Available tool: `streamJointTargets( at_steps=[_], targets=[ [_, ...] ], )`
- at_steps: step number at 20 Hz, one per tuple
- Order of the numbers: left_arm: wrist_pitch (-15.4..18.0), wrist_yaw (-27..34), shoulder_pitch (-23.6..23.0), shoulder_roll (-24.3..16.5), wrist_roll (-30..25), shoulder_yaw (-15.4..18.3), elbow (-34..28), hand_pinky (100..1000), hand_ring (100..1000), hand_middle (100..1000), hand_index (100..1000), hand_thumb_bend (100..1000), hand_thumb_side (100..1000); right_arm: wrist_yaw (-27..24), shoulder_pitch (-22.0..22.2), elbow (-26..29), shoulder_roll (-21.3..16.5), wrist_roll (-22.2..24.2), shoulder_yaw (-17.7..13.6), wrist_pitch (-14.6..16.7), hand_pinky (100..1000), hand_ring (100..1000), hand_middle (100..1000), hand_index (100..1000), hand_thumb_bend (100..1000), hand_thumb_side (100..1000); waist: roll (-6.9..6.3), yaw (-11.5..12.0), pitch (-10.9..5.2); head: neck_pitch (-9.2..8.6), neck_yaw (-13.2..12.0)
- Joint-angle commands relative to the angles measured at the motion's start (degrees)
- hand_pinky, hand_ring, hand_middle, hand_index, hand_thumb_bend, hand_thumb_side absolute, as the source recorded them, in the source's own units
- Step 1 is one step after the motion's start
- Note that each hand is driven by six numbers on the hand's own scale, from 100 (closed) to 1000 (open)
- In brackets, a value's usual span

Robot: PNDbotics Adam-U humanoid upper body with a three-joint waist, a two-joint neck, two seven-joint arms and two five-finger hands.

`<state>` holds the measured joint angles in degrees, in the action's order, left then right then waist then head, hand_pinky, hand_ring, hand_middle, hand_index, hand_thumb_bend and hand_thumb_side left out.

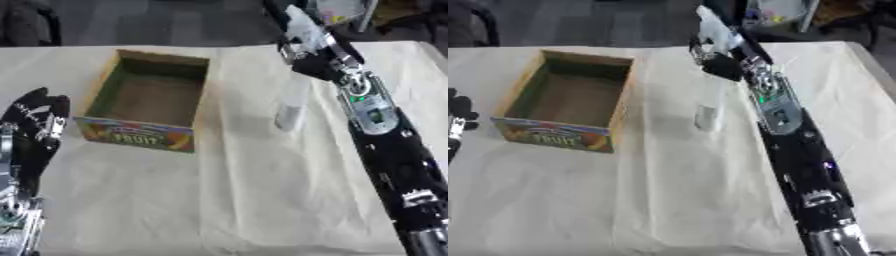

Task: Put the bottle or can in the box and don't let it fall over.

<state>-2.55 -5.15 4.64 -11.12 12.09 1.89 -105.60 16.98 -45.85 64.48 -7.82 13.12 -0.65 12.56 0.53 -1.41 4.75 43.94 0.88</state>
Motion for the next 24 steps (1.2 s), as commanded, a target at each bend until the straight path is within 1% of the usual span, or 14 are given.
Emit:
streamJointTargets(
  at_steps=[1,6,7,11,14,17,19,24],
  targets=[
    [0.0,0.0,0.8,-0.4,-0.2,-0.2,-0.9,650,629,680,814,550,607,-0.6,-1.4,1.4,-1.2,-0.4,-0.1,-0.2,847,1000,848,875,100,249,-0.04,0.1,-0.73,-0.35,0.1],
    [0.0,0.1,0.8,-0.4,-0.3,-0.2,-0.9,650,629,680,814,551,607,-1.1,-1.5,2.0,-1.1,-1.6,0.0,-0.7,839,1000,806,833,100,231,-0.02,0.1,-0.75,-0.39,0.1],
    [0.0,0.1,0.8,-0.4,-0.3,-0.2,-0.9,650,629,680,814,551,608,-1.3,-1.5,2.0,-1.1,-1.8,0.0,-0.8,835,1000,781,806,100,205,-0.02,0.1,-0.76,-0.4,0.1],
    [0.0,0.1,0.8,-0.4,-0.3,-0.1,-0.9,650,628,680,814,552,607,-2.0,-1.4,2.2,-1.1,-3.1,0.0,-1.6,824,983,727,755,100,150,0.0,0.1,-0.78,-0.44,0.1],
    [0.0,0.1,0.8,-0.4,-0.3,-0.2,-0.9,650,628,680,815,552,607,-2.4,-1.4,2.4,-1.1,-3.9,0.1,-2.1,818,961,677,713,100,140,0.01,0.1,-0.78,-0.41,0.1],
    [0.0,0.1,0.8,-0.4,-0.3,-0.1,-0.9,650,628,679,815,552,607,-2.8,-1.5,2.6,-1.1,-4.9,0.1,-2.5,812,937,616,663,100,145,0.01,0.1,-0.8,-0.41,0.1],
    [0.0,0.1,0.8,-0.4,-0.3,-0.1,-0.9,650,628,679,815,552,607,-3.2,-1.5,2.8,-1.2,-5.6,0.1,-2.8,806,917,568,614,100,153,0.01,0.1,-0.82,-0.4,0.1],
    [0.0,0.1,0.8,-0.4,-0.3,-0.1,-0.9,650,627,679,815,552,607,-4.4,-1.6,3.2,-1.2,-7.3,0.2,-3.8,787,874,464,503,100,203,0.02,0.1,-0.86,-0.38,0.1]
  ],
)
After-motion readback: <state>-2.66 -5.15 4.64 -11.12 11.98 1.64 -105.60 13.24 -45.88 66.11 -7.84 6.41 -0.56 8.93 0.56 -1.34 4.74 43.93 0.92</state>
